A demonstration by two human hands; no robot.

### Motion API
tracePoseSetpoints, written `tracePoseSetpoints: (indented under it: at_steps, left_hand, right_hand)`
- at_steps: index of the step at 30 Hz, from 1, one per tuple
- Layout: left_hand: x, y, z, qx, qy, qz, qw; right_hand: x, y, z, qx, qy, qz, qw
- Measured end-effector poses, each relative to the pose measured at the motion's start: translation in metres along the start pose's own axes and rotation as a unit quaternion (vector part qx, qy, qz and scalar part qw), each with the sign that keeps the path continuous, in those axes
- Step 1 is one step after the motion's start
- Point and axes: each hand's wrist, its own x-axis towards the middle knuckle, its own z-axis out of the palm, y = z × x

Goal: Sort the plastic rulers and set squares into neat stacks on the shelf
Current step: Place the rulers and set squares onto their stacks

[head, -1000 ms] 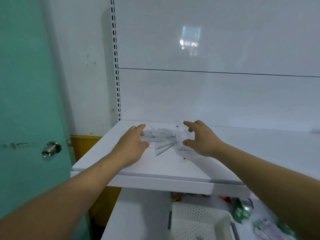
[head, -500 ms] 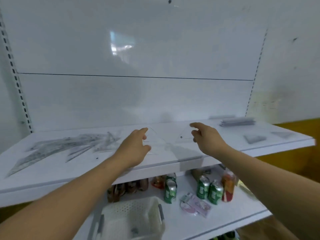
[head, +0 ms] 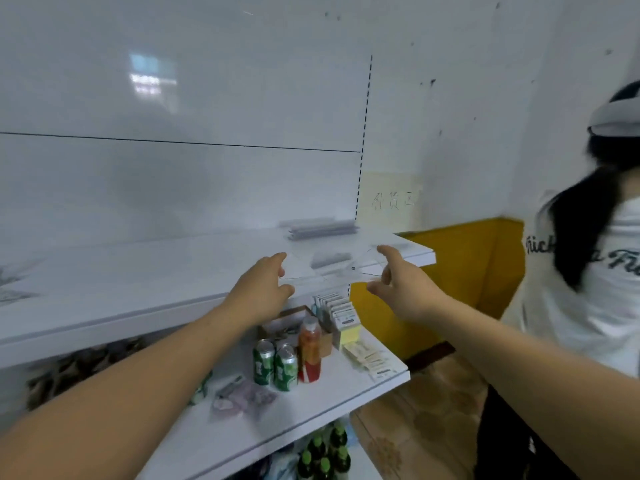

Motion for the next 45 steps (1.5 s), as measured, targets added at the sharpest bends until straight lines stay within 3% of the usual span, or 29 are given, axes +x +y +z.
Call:
tracePoseSetpoints:
  at_steps: [6, 13, 24, 32, 34, 39, 45]
  left_hand:
    - [0.033, 0.014, 0.024, 0.023, 0.012, -0.019, 0.999]
    - [0.092, -0.018, 0.033, 0.035, 0.028, -0.094, 0.995]
    - [0.153, -0.045, 0.043, -0.038, 0.062, -0.179, 0.981]
    - [0.159, -0.020, 0.055, -0.054, 0.051, -0.182, 0.980]
    - [0.160, -0.009, 0.063, -0.033, 0.035, -0.179, 0.983]
    - [0.164, 0.014, 0.082, 0.016, 0.020, -0.195, 0.980]
    - [0.160, 0.032, 0.095, 0.077, 0.019, -0.196, 0.977]
  right_hand:
    - [0.025, 0.045, -0.004, -0.023, 0.015, -0.002, 1.000]
    - [0.104, 0.057, 0.017, -0.035, -0.016, -0.051, 0.998]
    - [0.217, 0.051, 0.052, -0.098, -0.232, -0.140, 0.958]
    - [0.244, 0.070, 0.044, -0.084, -0.303, -0.184, 0.931]
    - [0.252, 0.086, 0.033, -0.074, -0.314, -0.170, 0.931]
    - [0.267, 0.128, 0.030, -0.177, -0.321, -0.198, 0.909]
    - [0.270, 0.142, 0.038, -0.181, -0.305, -0.230, 0.906]
